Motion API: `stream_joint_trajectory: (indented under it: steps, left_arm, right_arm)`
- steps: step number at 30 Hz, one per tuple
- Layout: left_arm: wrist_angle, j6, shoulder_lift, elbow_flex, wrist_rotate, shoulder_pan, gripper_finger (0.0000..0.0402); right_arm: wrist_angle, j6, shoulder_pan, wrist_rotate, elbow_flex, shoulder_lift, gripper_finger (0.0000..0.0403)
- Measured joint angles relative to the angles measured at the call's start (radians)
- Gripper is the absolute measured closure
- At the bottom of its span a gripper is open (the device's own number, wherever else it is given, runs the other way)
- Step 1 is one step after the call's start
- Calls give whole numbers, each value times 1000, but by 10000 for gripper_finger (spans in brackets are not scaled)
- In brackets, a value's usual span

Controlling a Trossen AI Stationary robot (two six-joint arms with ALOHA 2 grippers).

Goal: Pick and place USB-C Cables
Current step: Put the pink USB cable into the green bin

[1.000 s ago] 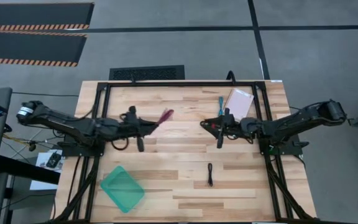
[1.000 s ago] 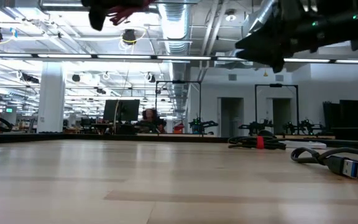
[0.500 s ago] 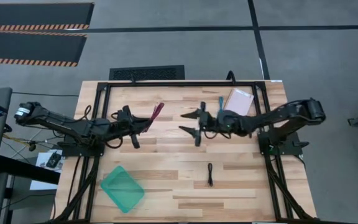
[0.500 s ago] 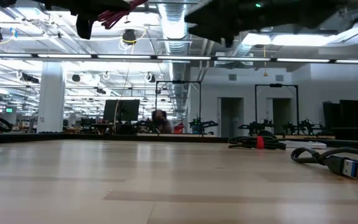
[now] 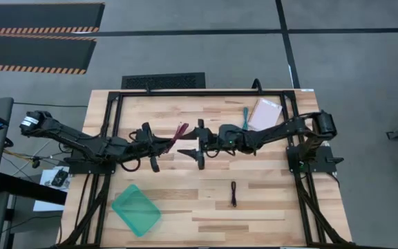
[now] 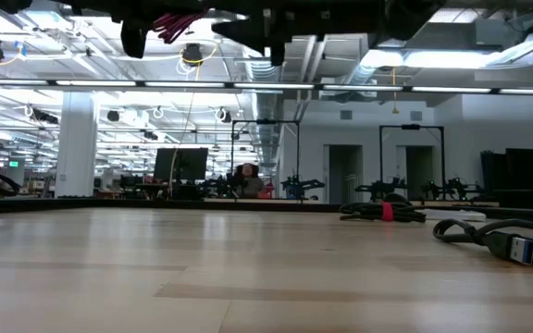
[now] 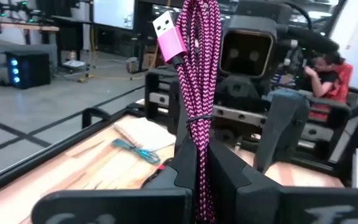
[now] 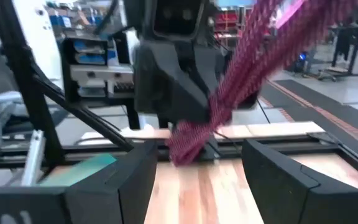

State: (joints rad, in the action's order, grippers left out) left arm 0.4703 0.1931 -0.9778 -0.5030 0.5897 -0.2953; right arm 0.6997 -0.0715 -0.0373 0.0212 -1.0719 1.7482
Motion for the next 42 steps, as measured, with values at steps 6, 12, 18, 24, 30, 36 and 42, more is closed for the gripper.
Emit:
stream_joint_trajectory:
  steps: [6,12,18,24,30,36,42]
  left_arm:
    - [7,-55,-4,0,80,-68,398]
    - [122,-135,-5,0,103,-123,398]
    - [142,-202,-7,0,106,-156,398]
    - [143,-221,-6,0,72,-156,398]
    - [142,-238,-6,0,47,-157,398]
    - [142,-261,-6,0,44,-157,398]
    - [142,-240,-6,0,29,-156,398]
  right_arm:
    - [-5,0,-25,0,-3,-13,143]
    - [69,-22,-29,-12,-4,-34,143]
    - [114,-37,-28,-46,-4,-30,143]
    - [129,-42,-28,-47,-4,-30,143]
    - [134,-44,-33,-53,-4,-30,143]
    - [155,-44,-46,-54,-4,-30,143]
    - [157,-23,-55,-53,-21,-30,143]
